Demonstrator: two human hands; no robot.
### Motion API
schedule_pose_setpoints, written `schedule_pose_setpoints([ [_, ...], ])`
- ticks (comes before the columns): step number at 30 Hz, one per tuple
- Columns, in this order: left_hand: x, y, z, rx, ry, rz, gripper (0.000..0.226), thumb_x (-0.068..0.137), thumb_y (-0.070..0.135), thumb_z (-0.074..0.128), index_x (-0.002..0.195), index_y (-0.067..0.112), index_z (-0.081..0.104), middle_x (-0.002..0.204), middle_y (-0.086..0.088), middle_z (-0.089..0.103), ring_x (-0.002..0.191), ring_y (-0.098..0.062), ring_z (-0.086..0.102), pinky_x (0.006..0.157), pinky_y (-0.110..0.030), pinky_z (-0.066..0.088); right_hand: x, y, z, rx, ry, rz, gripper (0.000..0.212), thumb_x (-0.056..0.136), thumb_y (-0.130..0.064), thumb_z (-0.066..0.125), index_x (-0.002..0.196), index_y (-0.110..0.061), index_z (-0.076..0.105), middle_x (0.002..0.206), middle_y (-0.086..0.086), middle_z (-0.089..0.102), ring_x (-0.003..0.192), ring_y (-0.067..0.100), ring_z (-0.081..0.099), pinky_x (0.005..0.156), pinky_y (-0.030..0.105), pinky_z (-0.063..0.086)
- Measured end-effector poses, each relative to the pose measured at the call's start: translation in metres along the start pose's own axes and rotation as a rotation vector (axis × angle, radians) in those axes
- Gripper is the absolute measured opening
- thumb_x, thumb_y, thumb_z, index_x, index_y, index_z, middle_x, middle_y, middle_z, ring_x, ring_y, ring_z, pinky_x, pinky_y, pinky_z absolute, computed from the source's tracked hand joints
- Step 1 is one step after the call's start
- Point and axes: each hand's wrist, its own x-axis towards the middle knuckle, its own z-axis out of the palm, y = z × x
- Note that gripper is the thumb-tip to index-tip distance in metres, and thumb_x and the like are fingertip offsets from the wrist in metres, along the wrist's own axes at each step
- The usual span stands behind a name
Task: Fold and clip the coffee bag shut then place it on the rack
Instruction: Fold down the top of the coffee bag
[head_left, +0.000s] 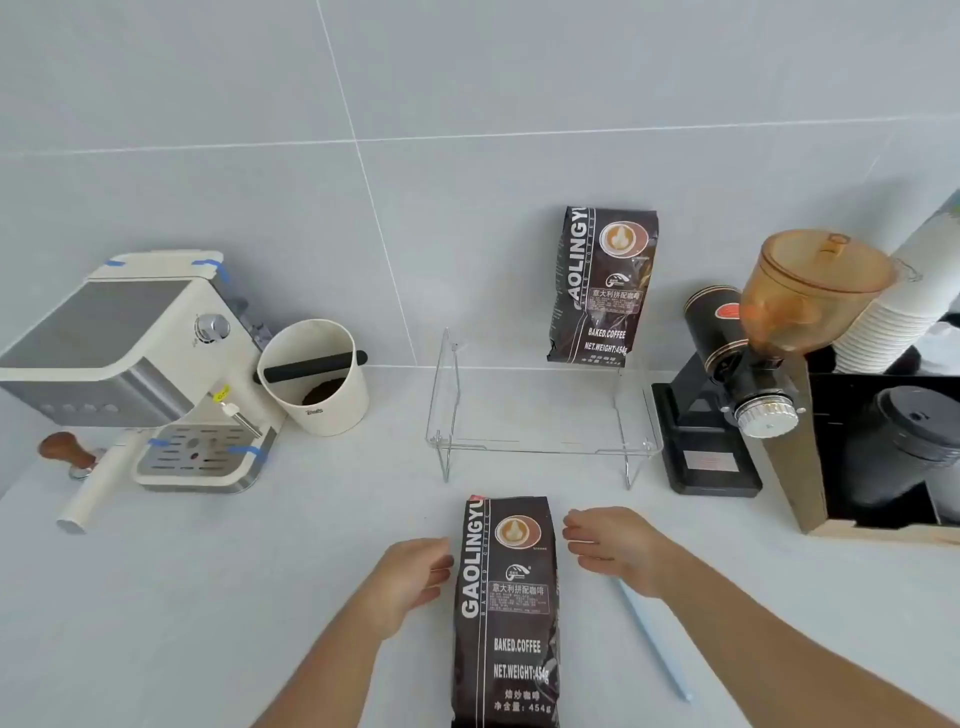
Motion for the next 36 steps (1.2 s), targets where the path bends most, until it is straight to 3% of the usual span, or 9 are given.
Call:
schedule_pose_setpoints([
  [2, 0.006, 0.005, 0.004, -0.023, -0.006, -0.008, 0.028, 0.09, 0.027, 0.057, 0.11, 0.008, 0.064, 0.11, -0.011, 0.071, 0.102, -0.024, 0.067, 0.087, -0.035, 0.05, 0.003, -0.002, 0.005, -0.011, 0.008, 0.011, 0.026, 0.087, -0.023, 0.063, 0.104, -0.003, 0.064, 0.103, 0.011, 0.066, 0.091, 0.022, 0.061, 0.08, 0.029, 0.051],
  [5, 0.008, 0.013, 0.014, -0.003, -0.066, 0.002, 0.033, 0.083, 0.033, 0.062, 0.101, 0.007, 0.072, 0.101, -0.008, 0.077, 0.088, -0.02, 0.068, 0.092, -0.034, 0.048, 0.009, 0.001, 0.013, -0.015, 0.002, 0.031, 0.014, 0.088, -0.023, 0.061, 0.093, -0.011, 0.065, 0.095, 0.008, 0.066, 0.087, 0.021, 0.06, 0.082, 0.03, 0.05],
  [11, 0.011, 0.02, 0.025, -0.028, -0.047, 0.004, 0.029, 0.086, 0.029, 0.06, 0.1, 0.006, 0.072, 0.092, -0.009, 0.078, 0.071, -0.019, 0.068, 0.069, -0.027, 0.05, 0.019, -0.002, 0.026, -0.028, 0.012, 0.015, 0.013, 0.088, -0.021, 0.06, 0.092, -0.011, 0.068, 0.091, 0.006, 0.071, 0.082, 0.02, 0.063, 0.093, 0.036, 0.048],
  [16, 0.01, 0.024, 0.029, -0.074, -0.037, 0.025, 0.022, 0.091, 0.025, 0.059, 0.098, 0.007, 0.068, 0.086, -0.009, 0.076, 0.068, -0.019, 0.067, 0.061, -0.026, 0.05, 0.021, -0.003, 0.034, -0.011, 0.039, -0.041, 0.019, 0.089, -0.022, 0.062, 0.098, -0.006, 0.07, 0.095, 0.011, 0.076, 0.076, 0.02, 0.067, 0.071, 0.03, 0.054],
  [19, 0.006, 0.028, 0.03, -0.093, -0.038, 0.056, 0.02, 0.091, 0.024, 0.06, 0.095, 0.005, 0.067, 0.085, -0.011, 0.075, 0.067, -0.02, 0.066, 0.058, -0.026, 0.05, 0.019, -0.003, 0.04, -0.016, 0.077, -0.112, 0.024, 0.087, -0.022, 0.065, 0.094, 0.001, 0.07, 0.091, 0.014, 0.078, 0.073, 0.021, 0.069, 0.075, 0.035, 0.054],
  [24, -0.012, 0.031, 0.025, -0.136, -0.038, 0.118, 0.022, 0.092, 0.025, 0.058, 0.095, 0.006, 0.068, 0.083, -0.009, 0.074, 0.07, -0.02, 0.066, 0.063, -0.027, 0.05, -0.001, -0.004, 0.046, -0.055, 0.089, -0.218, 0.025, 0.084, -0.023, 0.067, 0.086, 0.002, 0.069, 0.081, 0.017, 0.075, 0.07, 0.018, 0.064, 0.069, 0.034, 0.046],
  [30, -0.048, 0.037, 0.02, -0.153, -0.046, 0.203, 0.03, 0.089, 0.036, 0.061, 0.091, 0.008, 0.073, 0.086, -0.007, 0.077, 0.076, -0.018, 0.068, 0.072, -0.031, 0.05, -0.046, -0.006, 0.054, -0.066, 0.031, -0.387, 0.018, 0.089, -0.011, 0.061, 0.076, -0.01, 0.073, 0.067, -0.002, 0.073, 0.06, 0.009, 0.062, 0.057, 0.019, 0.047],
  [36, -0.085, 0.039, 0.014, -0.236, -0.07, 0.312, 0.024, 0.088, 0.024, 0.064, 0.09, 0.001, 0.071, 0.084, -0.008, 0.075, 0.071, -0.015, 0.065, 0.068, -0.03, 0.049, -0.086, -0.007, 0.061, -0.017, -0.019, -0.475, 0.017, 0.088, -0.002, 0.06, 0.085, -0.008, 0.075, 0.081, 0.008, 0.078, 0.069, 0.014, 0.068, 0.059, 0.02, 0.054],
])
